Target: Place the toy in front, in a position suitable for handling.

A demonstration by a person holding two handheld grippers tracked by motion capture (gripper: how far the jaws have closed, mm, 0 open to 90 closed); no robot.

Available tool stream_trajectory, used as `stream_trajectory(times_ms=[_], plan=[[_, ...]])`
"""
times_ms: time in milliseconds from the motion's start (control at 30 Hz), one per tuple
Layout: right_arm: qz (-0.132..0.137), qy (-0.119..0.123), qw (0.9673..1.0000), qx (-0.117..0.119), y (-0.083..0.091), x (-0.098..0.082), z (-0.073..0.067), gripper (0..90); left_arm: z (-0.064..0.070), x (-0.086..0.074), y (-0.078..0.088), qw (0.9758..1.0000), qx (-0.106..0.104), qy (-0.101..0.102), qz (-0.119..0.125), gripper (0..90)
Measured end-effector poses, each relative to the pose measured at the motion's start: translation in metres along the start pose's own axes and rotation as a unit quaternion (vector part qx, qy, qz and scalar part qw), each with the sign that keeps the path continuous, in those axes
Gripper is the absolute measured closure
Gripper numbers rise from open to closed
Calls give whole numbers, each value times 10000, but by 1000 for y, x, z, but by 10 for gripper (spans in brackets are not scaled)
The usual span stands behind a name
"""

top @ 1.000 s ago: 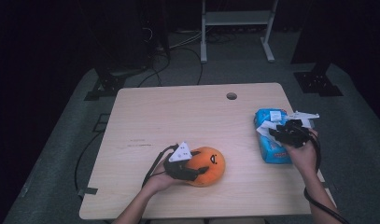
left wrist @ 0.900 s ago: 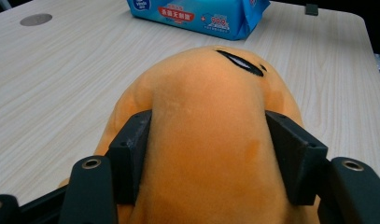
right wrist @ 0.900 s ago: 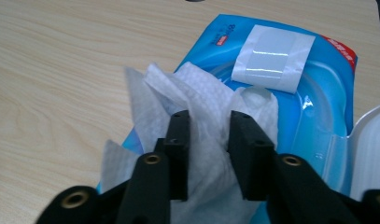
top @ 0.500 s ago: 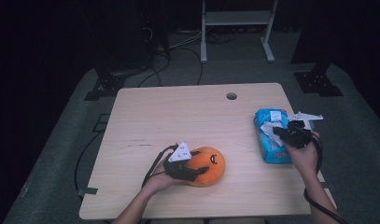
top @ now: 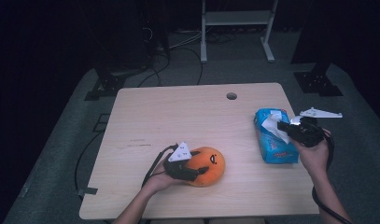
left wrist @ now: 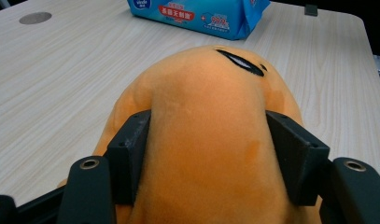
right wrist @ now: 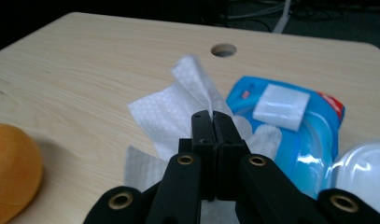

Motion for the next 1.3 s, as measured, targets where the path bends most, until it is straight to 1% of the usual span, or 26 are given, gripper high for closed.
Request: stream_trajectory(times_ms=[33, 167, 200, 233, 267, 300, 333, 433, 467, 500, 567, 600, 633, 667, 733, 900, 967, 1000, 1033, 1067, 1100, 1133, 1200, 1267, 1300], plan=[[0, 0, 10000, 0, 0, 0, 0, 885, 0, 0, 0, 10000, -1, -5, -3, 356], [203, 86, 9994, 268, 10, 15, -18, 885, 0, 0, 0, 10000, 12, -11, -4, 354], [241, 113, 9992, 306, 12, 17, -21, 885, 1, 0, 0, 10000, 13, 16, 12, 354], [283, 180, 9987, 380, 15, 21, -28, 885, 1, 0, 0, 10000, 13, 18, 15, 353], [321, 263, 9977, 527, 19, 26, -39, 885, 1, 0, 0, 10000, 12, 20, 17, 352], [321, 263, 9977, 527, 19, 26, -39, 885, 1, 0, 0, 10000, 15, 23, 13, 352], [332, 341, 9972, 574, 21, 28, -46, 885, 1, 0, 0, 10000, 15, 11, 1, 351], [318, 587, 9946, 796, 27, 31, -69, 884, 0, 0, 0, 10000, 4, -5, -20, 348], [319, 631, 9938, 862, 28, 32, -74, 884, 0, 0, 0, 10000, 5, -3, -12, 348], [303, 684, 9923, 985, 30, 31, -83, 884, 0, 0, 0, 10000, 4, -3, -12, 348], [315, 748, 9898, 1172, 32, 31, -97, 884, 0, 0, 0, 10000, 5, 2, -9, 347], [264, 817, 9856, 1457, 34, 28, -116, 884, 0, 0, 0, 10000, 3, -12, -20, 346], [264, 817, 9856, 1457, 34, 28, -116, 884, 0, 0, 0, 10000, 2, -7, -12, 346], [256, 881, 9839, 1532, 35, 27, -122, 884, 0, 0, 0, 10000, -1, -4, -10, 346], [214, 943, 9793, 1777, 37, 24, -139, 884, -1, 0, 0, 10000, -2, -3, -4, 345], [106, 980, 9644, 2454, 43, 17, -178, 883, -1, 0, 0, 10000, -11, 17, 16, 343], [2, 979, 9569, 2733, 42, 12, -192, 883, -1, 0, 0, 10000, -16, 4, 5, 342], [-135, 1086, 9551, 2753, 37, 7, -197, 883, -1, 0, 0, 10000, -18, 4, 1, 342], [-135, 1086, 9551, 2753, 37, 7, -197, 883, -1, 0, 0, 10000, -19, 1, 1, 342], [-219, 1077, 9544, 2775, 32, 3, -199, 883, -1, 0, 0, 10000, -20, 3, 4, 341], [-331, 1048, 9550, 2755, 23, -1, -198, 882, -1, 0, 0, 10000, -26, -11, -13, 341], [-376, 1024, 9553, 2746, 17, -4, -196, 883, -1, 0, 0, 10000, -24, -2, 2, 342], [-473, 858, 9582, 2689, 1, -10, -190, 882, -1, 0, 0, 10000, -25, -16, 4, 341], [-568, 906, 9628, 2482, -15, -17, -185, 882, -1, 0, -1, 10000, -30, -22, 16, 340], [-604, 951, 9645, 2388, -23, -22, -184, 880, -1, 0, 0, 10000, -38, -20, 14, 339]])
Point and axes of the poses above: each handheld gripper's, and its own axes: y roughly backward along the jaws, x roughly out of its top, z roughly to its right, the point moved 7 cm from there along -y, roughly forward along the jaws, and after that the axes turned 8 degrees about z, right-handed, at the moved point
